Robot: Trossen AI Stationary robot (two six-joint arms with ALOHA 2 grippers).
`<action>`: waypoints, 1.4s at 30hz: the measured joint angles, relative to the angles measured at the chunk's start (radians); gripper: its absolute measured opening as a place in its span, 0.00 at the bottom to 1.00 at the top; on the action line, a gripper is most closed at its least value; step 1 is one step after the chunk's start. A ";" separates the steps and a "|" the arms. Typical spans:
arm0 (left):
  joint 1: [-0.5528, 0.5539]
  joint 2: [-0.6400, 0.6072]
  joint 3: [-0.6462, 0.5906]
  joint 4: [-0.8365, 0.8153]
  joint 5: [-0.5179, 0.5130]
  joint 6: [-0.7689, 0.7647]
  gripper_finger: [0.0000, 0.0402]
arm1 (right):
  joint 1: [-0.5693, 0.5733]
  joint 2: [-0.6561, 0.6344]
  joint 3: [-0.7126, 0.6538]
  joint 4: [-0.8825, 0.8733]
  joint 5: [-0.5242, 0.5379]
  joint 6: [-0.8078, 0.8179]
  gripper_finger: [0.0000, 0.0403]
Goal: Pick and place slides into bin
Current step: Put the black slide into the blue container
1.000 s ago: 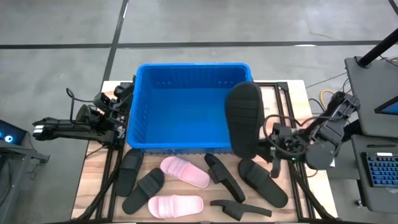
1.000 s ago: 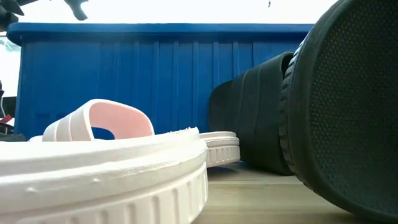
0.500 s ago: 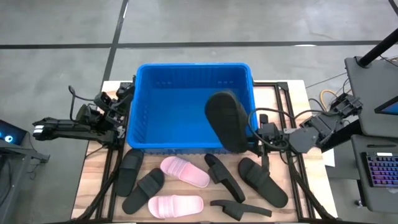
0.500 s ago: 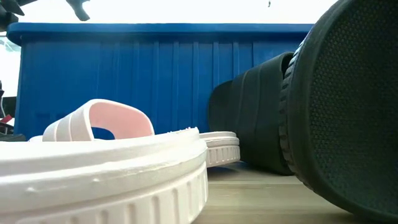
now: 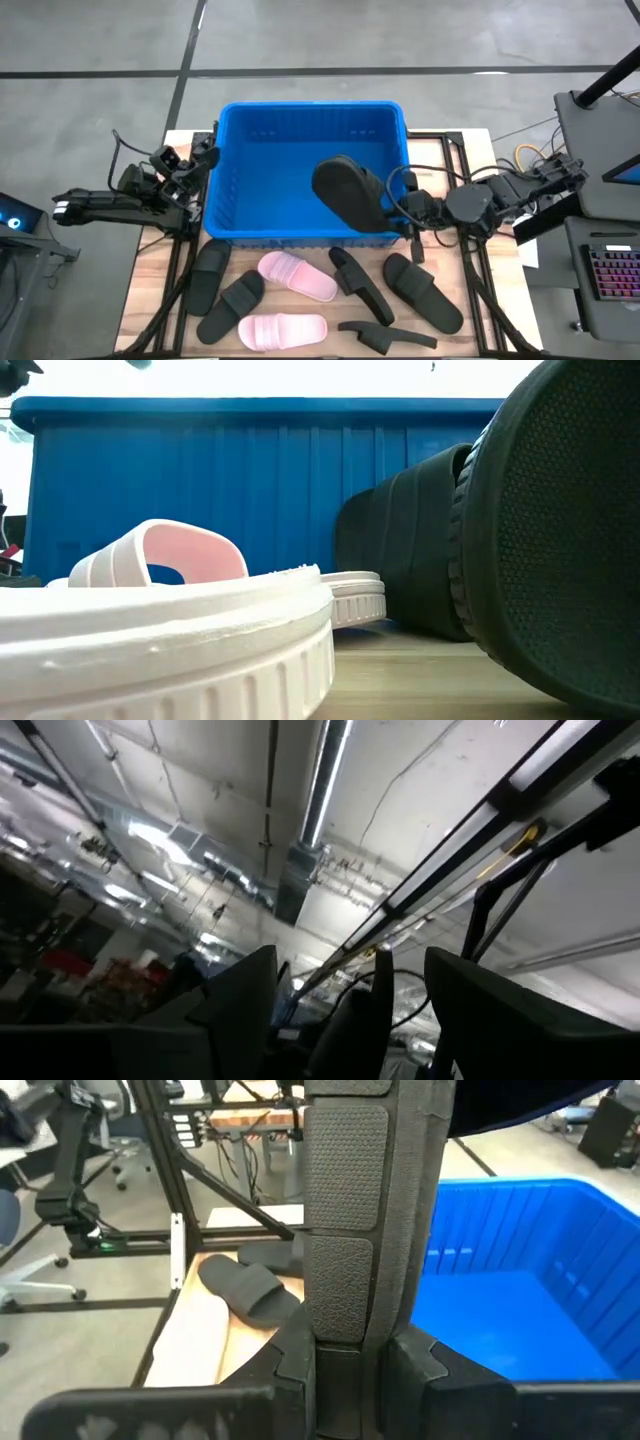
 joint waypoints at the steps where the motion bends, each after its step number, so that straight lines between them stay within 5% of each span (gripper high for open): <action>1: 0.000 0.000 0.024 -0.055 0.000 0.007 0.60 | -0.009 0.000 0.000 -0.001 -0.013 0.000 0.14; 9: 0.000 0.001 0.233 -0.466 0.004 0.092 0.60 | -0.036 0.000 0.000 -0.062 -0.039 -0.005 0.14; 21: 0.000 0.088 0.388 -0.568 0.173 0.158 0.60 | -0.036 0.005 0.000 -0.161 -0.037 -0.001 0.14; 27: 0.000 0.185 0.514 -0.797 0.181 0.218 0.60 | -0.040 0.014 0.000 -0.217 -0.069 -0.018 0.14; 42: 0.000 0.401 0.712 -0.921 0.240 0.342 0.60 | -0.049 0.143 0.079 -0.453 -0.103 -0.049 0.14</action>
